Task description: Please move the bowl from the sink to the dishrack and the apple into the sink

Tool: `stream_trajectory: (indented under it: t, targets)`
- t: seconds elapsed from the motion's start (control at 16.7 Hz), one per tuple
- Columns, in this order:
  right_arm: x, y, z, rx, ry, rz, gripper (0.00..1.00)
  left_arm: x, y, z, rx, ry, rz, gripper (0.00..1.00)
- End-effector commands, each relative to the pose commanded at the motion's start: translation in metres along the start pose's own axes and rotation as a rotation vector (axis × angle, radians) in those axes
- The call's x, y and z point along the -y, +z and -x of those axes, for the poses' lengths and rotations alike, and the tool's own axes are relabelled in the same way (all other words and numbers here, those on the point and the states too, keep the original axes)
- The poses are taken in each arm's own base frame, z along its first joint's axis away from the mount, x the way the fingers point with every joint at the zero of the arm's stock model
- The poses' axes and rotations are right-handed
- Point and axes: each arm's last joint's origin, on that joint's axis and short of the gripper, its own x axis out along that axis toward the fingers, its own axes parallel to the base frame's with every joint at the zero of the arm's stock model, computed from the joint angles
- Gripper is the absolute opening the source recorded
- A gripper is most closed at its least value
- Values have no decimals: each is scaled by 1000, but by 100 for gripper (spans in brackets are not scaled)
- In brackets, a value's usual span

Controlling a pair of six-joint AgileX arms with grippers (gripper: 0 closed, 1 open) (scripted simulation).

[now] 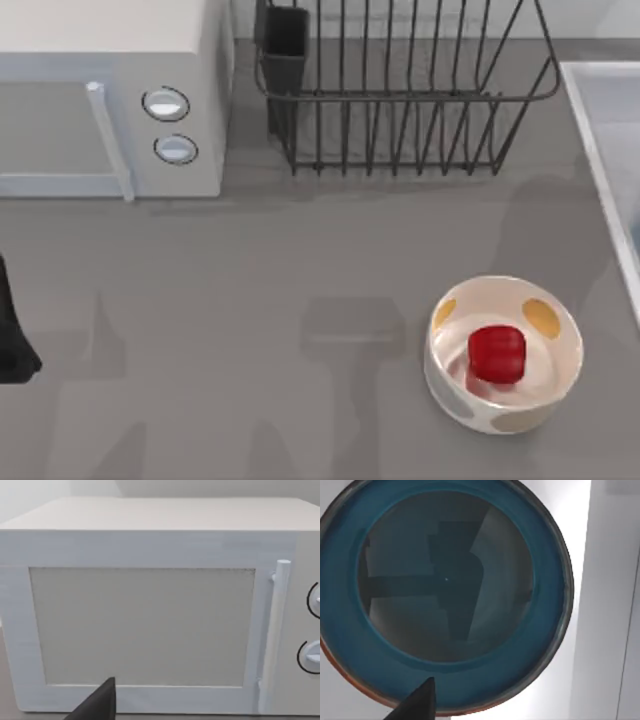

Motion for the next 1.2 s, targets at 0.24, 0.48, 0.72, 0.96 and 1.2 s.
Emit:
stream_trajectory:
  t: [0.24, 0.48, 0.72, 0.96, 1.2]
  targets:
    - [14, 4, -14, -36, 21, -18, 100, 0, 0, 0, 0, 0, 0, 100]
    - [17, 5, -15, -41, 24, -22, 100, 0, 0, 0, 0, 0, 0, 100]
    - [15, 6, -17, -40, 24, -18, 100, 0, 0, 0, 0, 0, 0, 100]
    - [16, 6, -59, -39, 23, -22, 100, 0, 0, 0, 0, 0, 0, 100]
    - [15, 2, -110, -38, 23, -22, 100, 0, 0, 0, 0, 0, 0, 100]
